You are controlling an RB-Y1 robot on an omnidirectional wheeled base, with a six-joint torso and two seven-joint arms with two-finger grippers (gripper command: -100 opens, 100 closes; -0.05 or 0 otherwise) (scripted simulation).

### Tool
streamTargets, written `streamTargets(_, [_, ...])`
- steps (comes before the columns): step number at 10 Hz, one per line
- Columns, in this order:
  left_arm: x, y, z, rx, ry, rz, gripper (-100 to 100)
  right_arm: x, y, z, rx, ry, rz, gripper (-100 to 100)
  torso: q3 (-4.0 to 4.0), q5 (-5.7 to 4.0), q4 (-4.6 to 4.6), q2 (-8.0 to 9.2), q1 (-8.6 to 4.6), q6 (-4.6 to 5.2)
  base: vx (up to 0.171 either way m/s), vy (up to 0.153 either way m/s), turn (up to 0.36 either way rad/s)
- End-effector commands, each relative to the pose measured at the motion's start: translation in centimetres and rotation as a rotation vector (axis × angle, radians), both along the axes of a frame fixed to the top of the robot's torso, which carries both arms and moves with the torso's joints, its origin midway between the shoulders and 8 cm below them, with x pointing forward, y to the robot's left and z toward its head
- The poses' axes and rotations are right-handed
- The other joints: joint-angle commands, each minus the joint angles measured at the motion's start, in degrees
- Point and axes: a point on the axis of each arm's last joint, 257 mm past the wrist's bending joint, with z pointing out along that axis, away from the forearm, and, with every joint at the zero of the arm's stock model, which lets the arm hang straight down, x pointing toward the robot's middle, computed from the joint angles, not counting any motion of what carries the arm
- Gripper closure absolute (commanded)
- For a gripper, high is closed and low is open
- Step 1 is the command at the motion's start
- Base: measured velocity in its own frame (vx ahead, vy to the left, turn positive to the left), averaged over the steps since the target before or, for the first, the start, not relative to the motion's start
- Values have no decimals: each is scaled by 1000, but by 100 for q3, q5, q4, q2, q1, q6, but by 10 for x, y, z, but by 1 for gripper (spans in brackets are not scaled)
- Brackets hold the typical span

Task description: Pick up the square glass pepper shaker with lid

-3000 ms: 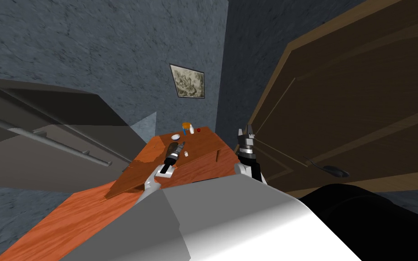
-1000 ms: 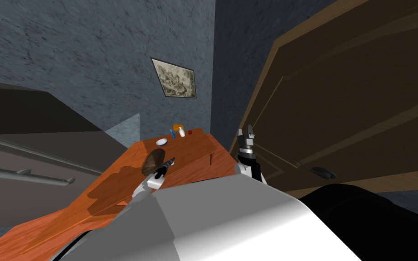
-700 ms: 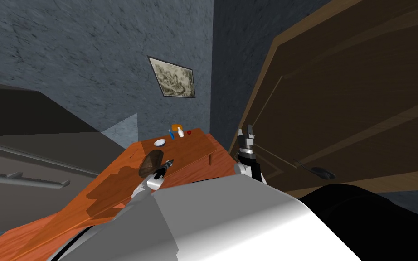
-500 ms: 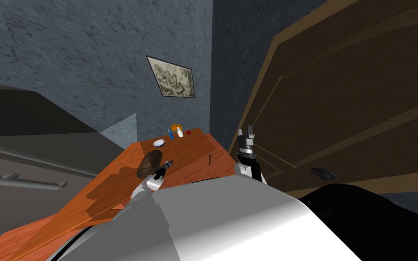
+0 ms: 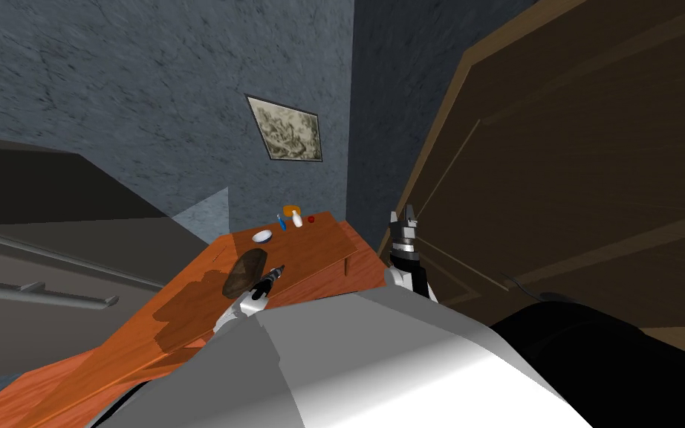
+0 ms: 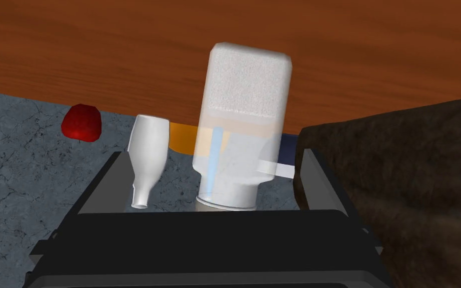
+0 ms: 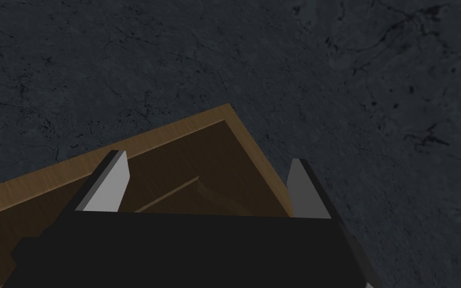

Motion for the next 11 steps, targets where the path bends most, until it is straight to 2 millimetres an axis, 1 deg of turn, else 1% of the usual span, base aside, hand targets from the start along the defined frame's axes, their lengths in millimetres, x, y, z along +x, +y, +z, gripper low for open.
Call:
streamTargets(1, [0, 0, 0, 0, 0, 0, 100, 0, 0, 0, 0, 0, 0, 0, 0, 0, 0, 0, 0, 0, 14, 1, -1])
streamTargets(2, [0, 0, 0, 0, 0, 1, 100, 0, 0, 0, 0, 0, 0, 0, 14, 1, 6, 23, -2, 1, 7, 3, 4])
streamTargets(5, [2, 0, 1, 0, -4, -1, 100, 0, 0, 0, 0, 0, 0, 0, 16, 3, 2, 31, 1, 0, 0, 0, 0])
streamTargets(6, [2, 0, 1, 0, -4, -1, 0, 0, 0, 0, 0, 0, 0, 0, 17, 3, 2, 32, 1, 1, 0, 0, 0])
streamTargets(7, [7, 6, 5, 0, 0, 14, 100, 0, 0, 0, 0, 0, 0, 0, 17, 3, 3, 33, 1, 1, -123, 0, -123])
streamTargets(9, [14, 11, 10, 1, -1, 27, 100, 0, 0, 0, 0, 0, 0, 0, 48, 3, 11, 91, -5, 1, -166, -18, -96])
streamTargets(10, [12, 9, 10, 2, -3, 19, 100, 0, 0, 0, 0, 0, 0, 0, 52, 1, 12, 96, -10, -2, -66, -12, -8])
streamTargets(11, [12, 9, 9, 1, -1, 22, 0, 0, 0, 0, 0, 0, 0, 0, 40, 2, 10, 73, -5, -3, -13, -3, 5])
